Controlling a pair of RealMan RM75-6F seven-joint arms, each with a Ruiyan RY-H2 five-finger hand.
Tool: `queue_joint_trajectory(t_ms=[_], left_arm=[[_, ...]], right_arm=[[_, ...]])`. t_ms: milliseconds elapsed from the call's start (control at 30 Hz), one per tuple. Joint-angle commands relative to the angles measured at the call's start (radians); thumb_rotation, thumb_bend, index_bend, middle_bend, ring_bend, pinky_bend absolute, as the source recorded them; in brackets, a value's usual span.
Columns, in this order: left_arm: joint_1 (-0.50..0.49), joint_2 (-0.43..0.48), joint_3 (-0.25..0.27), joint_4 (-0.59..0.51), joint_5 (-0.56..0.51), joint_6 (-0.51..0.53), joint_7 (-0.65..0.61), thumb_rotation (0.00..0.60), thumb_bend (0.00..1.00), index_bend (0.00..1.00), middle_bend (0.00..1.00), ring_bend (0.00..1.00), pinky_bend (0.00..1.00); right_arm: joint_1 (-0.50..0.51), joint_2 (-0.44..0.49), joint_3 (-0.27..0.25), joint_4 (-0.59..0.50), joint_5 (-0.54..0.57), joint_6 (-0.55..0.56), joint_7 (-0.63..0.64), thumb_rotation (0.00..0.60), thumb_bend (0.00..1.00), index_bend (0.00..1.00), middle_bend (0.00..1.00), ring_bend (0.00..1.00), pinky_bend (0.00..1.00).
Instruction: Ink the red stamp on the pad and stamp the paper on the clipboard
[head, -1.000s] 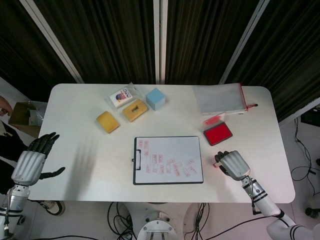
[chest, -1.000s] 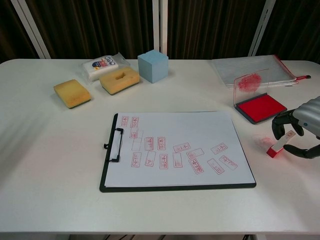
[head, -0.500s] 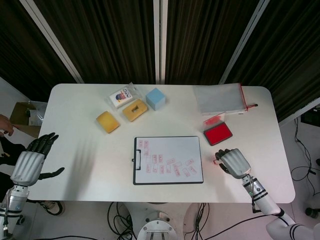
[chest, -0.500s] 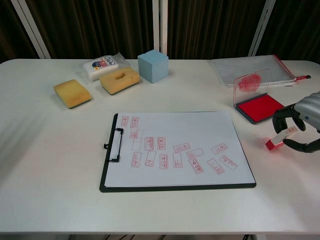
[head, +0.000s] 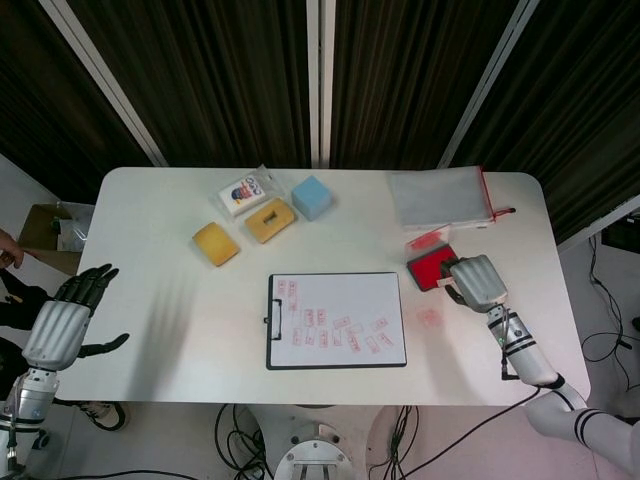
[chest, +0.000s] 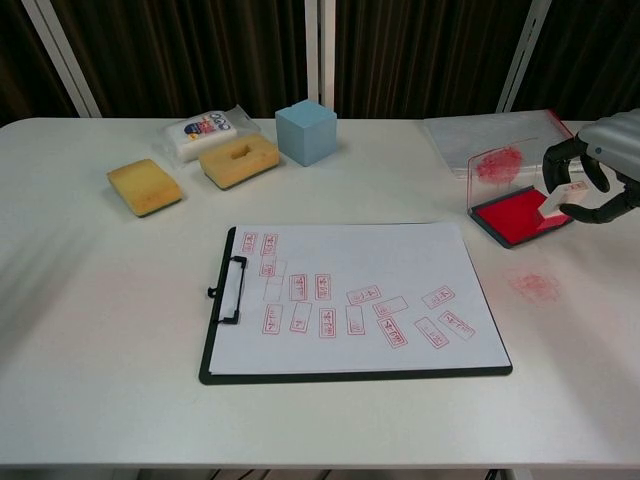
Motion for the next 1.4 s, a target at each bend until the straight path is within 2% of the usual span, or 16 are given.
queue_joint_trajectory(t_ms=[33,233,400,1000,1400], left_arm=[[0.000,0.000,-0.001,0.002,-0.004,-0.002,-0.002,0.488,0.12,0.08,0.07,0.10,0.19],[-0.006,0.002,-0.004,0.001,-0.006,-0.009,0.003,0.489,0.12,0.08,0.07,0.10,0.19],[-0.010,-0.001,-0.005,-0.003,-0.006,-0.014,0.011,0.487,0.12,0.08,0.07,0.10,0.19],[-0.017,-0.005,-0.002,-0.006,-0.014,-0.030,0.022,0.491,0.12,0.08,0.07,0.10,0.19],[-0.016,-0.006,-0.002,-0.004,-0.018,-0.030,0.022,0.491,0.12,0.08,0.07,0.10,0.19]], right_arm=[[0.054,-0.023,0.030,0.070,0.047,-0.077,0.013,0.600,0.37,0.65,0.58,0.65,0.82],[0.082,-0.072,0.029,0.170,0.074,-0.132,0.036,0.600,0.38,0.66,0.58,0.65,0.82],[0.093,-0.105,0.022,0.225,0.073,-0.135,0.084,0.600,0.38,0.67,0.58,0.65,0.82],[0.122,-0.140,-0.011,0.302,0.062,-0.169,0.171,0.600,0.38,0.69,0.59,0.65,0.82],[0.119,-0.184,-0.034,0.378,0.061,-0.186,0.195,0.600,0.39,0.75,0.62,0.66,0.82]])
